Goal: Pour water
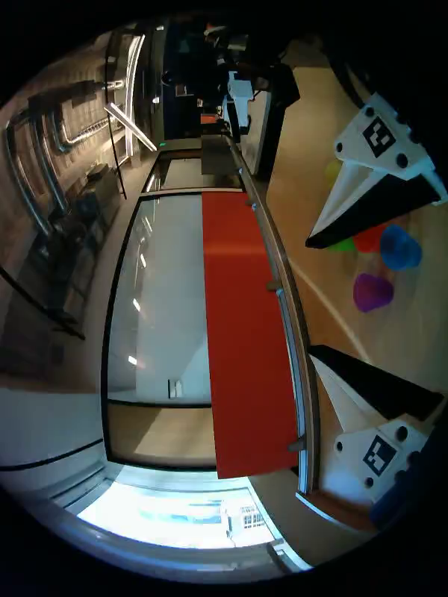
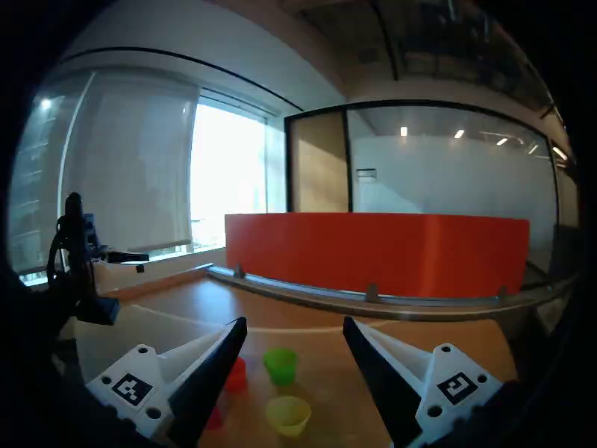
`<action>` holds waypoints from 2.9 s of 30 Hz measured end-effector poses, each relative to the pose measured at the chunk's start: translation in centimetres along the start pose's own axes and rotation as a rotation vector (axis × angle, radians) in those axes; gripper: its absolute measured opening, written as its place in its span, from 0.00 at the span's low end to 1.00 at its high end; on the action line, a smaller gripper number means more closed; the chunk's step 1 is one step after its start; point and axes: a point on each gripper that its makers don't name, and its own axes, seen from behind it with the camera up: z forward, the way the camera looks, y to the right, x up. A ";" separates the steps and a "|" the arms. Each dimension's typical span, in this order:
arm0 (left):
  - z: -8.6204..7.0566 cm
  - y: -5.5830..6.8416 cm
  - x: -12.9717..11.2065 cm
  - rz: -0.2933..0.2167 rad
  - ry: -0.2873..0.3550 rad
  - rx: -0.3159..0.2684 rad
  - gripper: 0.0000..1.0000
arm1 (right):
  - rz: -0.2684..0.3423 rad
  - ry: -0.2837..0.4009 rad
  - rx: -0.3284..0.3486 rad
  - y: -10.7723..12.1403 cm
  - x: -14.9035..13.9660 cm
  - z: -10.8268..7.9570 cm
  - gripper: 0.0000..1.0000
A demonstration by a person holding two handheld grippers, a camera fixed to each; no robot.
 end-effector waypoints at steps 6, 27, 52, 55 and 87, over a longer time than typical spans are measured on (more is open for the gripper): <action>0.2 1.4 -0.3 0.046 -0.026 -0.064 0.96 | -0.034 -0.022 0.084 -1.6 0.1 0.3 1.00; 1.9 2.7 -5.3 0.066 -0.174 -0.201 0.96 | -0.059 -0.135 0.127 -1.2 -1.3 1.8 1.00; 4.1 4.4 -15.5 0.121 -0.382 -0.320 0.96 | -0.073 -0.212 0.142 -0.2 -3.2 5.8 1.00; 4.2 4.9 -16.4 0.118 -0.399 -0.340 0.96 | -0.074 -0.220 0.143 0.0 -3.5 6.1 1.00; 6.3 8.1 -22.9 0.165 -0.529 -0.427 0.96 | -0.098 -0.246 0.138 0.8 -5.0 7.7 1.00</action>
